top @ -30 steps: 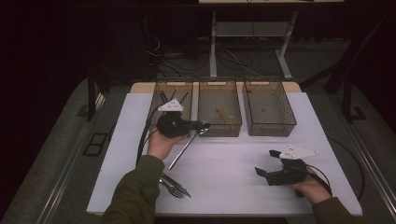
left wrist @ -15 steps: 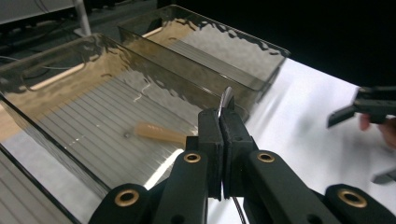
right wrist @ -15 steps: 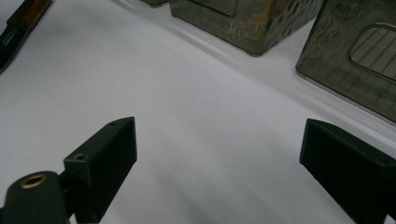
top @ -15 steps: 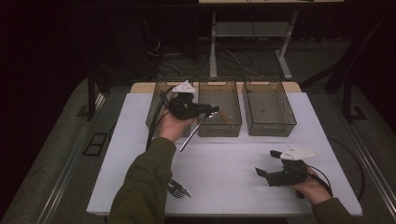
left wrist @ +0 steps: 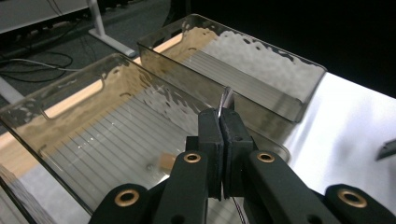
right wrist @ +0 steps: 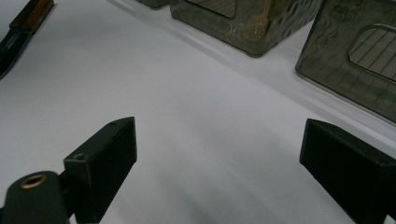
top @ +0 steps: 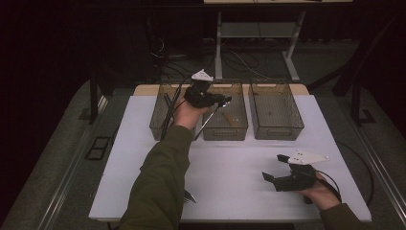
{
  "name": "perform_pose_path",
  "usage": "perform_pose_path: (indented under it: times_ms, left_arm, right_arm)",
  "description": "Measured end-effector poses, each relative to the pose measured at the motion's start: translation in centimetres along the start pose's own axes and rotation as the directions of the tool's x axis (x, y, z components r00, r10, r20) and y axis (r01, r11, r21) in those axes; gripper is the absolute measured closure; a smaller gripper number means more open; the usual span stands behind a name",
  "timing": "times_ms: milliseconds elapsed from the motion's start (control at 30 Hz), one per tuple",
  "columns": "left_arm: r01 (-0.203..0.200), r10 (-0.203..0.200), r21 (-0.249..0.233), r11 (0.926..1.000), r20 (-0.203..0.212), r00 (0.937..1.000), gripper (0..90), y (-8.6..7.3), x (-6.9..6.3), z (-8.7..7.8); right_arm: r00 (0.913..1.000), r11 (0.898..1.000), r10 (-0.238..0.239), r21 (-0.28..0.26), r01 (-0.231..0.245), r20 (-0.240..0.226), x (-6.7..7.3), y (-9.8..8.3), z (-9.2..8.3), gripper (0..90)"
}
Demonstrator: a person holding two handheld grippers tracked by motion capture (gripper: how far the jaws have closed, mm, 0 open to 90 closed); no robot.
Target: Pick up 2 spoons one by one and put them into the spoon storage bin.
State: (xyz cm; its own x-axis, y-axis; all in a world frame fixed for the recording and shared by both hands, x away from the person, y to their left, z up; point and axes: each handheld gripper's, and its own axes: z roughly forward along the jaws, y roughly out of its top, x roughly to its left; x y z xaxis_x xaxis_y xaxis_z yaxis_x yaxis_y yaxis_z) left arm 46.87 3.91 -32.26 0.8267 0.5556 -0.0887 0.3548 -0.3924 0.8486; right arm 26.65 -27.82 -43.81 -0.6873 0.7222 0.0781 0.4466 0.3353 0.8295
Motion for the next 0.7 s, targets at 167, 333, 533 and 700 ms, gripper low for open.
perform_pose_path:
  times_ms: [167, 333, 533, 700]
  left_arm:
    - [-0.010, 0.010, -0.013, 0.9999, -0.024, 0.9997, 88.6, 1.3, 1.0, 1.2]
    - [-0.026, 0.026, -0.004, 0.9996, -0.057, 0.9980, 88.6, 2.5, 1.9, 2.8]
    - [-0.062, 0.065, 0.037, 0.9974, -0.091, 0.9937, 88.6, 3.0, 2.6, 4.7]
    - [-0.050, 0.054, 0.039, 0.9980, -0.116, 0.9917, 88.5, 2.6, 3.1, 6.1]
  right_arm:
    - [1.0000, 1.000, 0.004, -0.004, -0.004, 0.004, -0.1, 0.0, -0.1, 11.0]
    - [1.0000, 1.000, 0.006, -0.008, -0.006, -0.001, -0.1, 0.0, -0.1, 11.0]
    - [1.0000, 1.000, 0.007, -0.016, -0.007, -0.002, -0.1, 0.1, -0.2, 11.0]
    - [0.9999, 0.999, 0.010, -0.030, -0.010, -0.008, -0.1, 0.1, -0.6, 11.0]
